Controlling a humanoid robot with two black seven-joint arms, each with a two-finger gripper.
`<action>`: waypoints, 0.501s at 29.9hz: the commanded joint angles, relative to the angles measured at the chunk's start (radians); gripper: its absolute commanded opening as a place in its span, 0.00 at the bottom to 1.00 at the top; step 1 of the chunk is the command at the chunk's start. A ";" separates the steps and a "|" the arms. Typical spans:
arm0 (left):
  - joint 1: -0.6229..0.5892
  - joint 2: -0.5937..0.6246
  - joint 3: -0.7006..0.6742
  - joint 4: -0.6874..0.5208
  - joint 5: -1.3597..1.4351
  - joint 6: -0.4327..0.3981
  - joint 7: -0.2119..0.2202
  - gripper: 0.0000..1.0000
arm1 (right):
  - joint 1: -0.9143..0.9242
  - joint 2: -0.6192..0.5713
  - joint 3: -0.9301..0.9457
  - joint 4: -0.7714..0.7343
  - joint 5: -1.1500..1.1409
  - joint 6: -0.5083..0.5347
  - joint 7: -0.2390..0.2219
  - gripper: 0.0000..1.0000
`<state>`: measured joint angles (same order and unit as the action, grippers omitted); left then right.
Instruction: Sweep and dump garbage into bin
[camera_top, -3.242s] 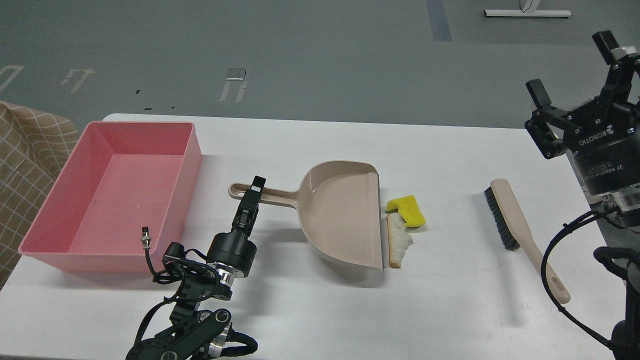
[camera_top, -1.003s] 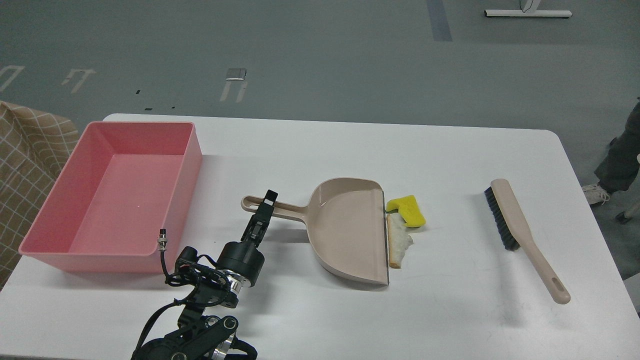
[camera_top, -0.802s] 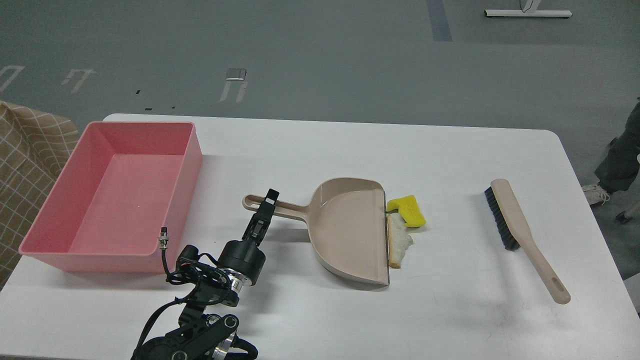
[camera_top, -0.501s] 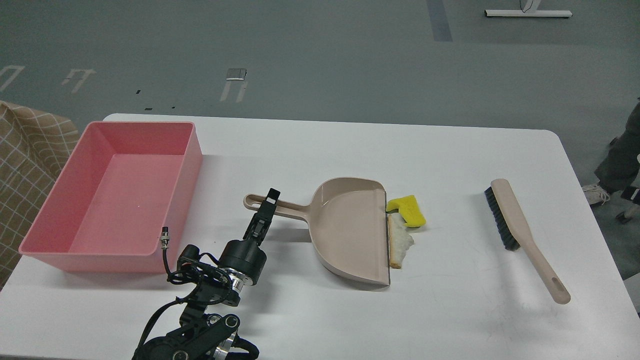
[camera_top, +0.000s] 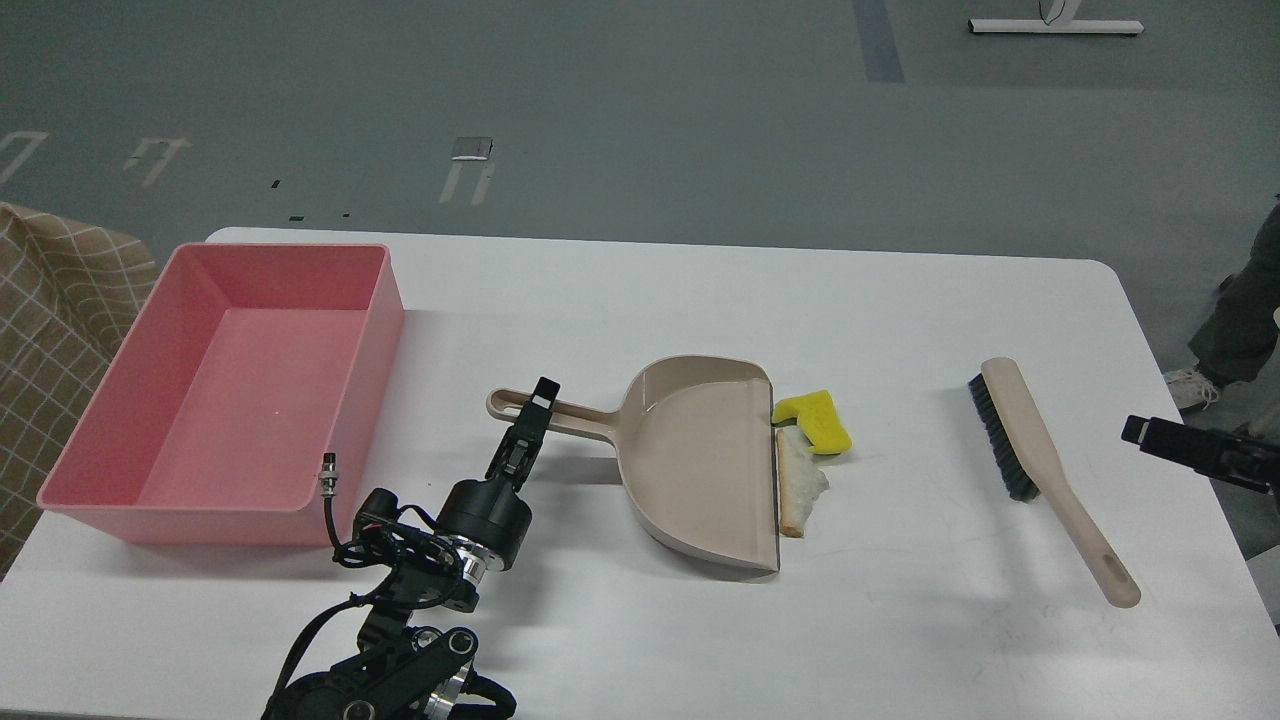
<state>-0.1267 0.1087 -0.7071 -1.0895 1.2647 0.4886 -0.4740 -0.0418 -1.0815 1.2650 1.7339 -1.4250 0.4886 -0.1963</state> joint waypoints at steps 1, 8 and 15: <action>-0.004 -0.001 0.000 0.000 0.001 0.000 0.000 0.10 | 0.057 0.014 -0.090 -0.001 -0.043 0.000 0.000 0.96; -0.004 0.002 0.000 0.000 -0.001 0.000 0.000 0.11 | 0.085 0.020 -0.140 -0.002 -0.101 0.000 0.001 0.96; -0.004 0.003 0.000 0.000 -0.002 0.000 0.000 0.11 | 0.085 0.020 -0.170 -0.007 -0.156 0.000 0.014 0.96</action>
<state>-0.1304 0.1117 -0.7071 -1.0891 1.2640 0.4887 -0.4740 0.0433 -1.0621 1.1094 1.7316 -1.5526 0.4887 -0.1932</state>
